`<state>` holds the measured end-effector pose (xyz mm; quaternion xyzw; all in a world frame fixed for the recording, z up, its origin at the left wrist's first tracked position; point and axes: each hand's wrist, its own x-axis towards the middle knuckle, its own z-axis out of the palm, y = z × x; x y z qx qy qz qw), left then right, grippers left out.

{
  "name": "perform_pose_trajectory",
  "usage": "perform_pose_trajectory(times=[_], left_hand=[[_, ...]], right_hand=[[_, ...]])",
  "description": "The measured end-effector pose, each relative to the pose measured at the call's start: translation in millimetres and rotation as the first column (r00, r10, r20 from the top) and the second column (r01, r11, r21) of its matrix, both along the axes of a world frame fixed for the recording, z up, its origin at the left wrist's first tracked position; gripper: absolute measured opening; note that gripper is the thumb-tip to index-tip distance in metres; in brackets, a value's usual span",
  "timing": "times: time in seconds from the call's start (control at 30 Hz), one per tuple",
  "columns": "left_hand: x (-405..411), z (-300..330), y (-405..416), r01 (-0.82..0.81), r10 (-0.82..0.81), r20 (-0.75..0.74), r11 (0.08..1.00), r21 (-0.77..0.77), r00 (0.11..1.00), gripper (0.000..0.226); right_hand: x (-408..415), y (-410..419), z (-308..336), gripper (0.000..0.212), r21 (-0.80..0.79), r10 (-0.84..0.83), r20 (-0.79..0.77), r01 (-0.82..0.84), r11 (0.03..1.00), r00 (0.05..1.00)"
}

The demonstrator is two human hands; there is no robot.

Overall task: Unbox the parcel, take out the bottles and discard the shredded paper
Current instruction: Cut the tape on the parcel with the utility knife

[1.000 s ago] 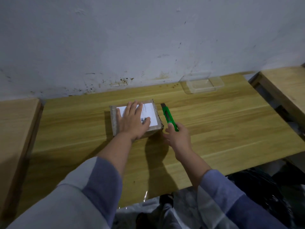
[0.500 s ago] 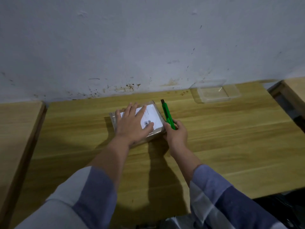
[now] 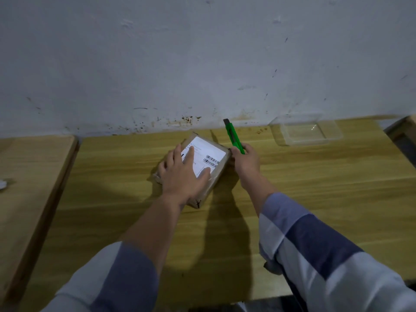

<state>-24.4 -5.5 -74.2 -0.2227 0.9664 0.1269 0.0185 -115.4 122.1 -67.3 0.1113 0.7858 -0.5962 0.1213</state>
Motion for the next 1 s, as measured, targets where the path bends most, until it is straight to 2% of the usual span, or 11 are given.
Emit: perform_pose_trajectory(times=[0.23,0.4,0.47,0.53,0.6,0.7,1.0], left_hand=[[25.1,7.9,17.6,-0.059,0.054,0.065,0.996,0.073,0.996,0.08],[45.3,6.4,30.1,-0.066,0.059,0.068,0.993,0.097,0.996,0.082],[47.2,5.8,28.6,-0.005,-0.004,0.109,0.997,0.083,0.994,0.085],[48.7,6.8,23.9,0.135,-0.14,0.131,0.99,0.048,0.981,0.087],[50.6,8.0,15.7,0.288,-0.29,0.137,0.957,0.03,0.947,0.091],[53.1,8.2,3.3,0.424,-0.42,0.141,0.906,0.005,0.896,0.108],[57.8,-3.0,-2.7,0.508,-0.503,0.083,0.857,-0.082,0.861,0.102]], right_hand=[[62.3,26.5,-6.1,0.006,-0.093,-0.064,0.085,0.072,0.993,0.994],[87.4,50.7,4.4,0.026,-0.12,-0.009,0.213,0.035,0.992,0.977],[92.0,55.4,10.4,0.034,-0.166,0.036,0.264,0.008,0.986,0.964],[96.0,57.7,15.7,0.041,-0.196,0.083,0.29,-0.026,0.98,0.954],[99.3,57.5,17.9,0.046,-0.213,0.128,0.276,-0.069,0.975,0.953],[101.1,54.2,16.4,0.049,-0.194,0.156,0.236,-0.111,0.975,0.959],[93.6,49.5,13.6,0.049,-0.241,0.105,0.256,-0.042,0.97,0.961]])
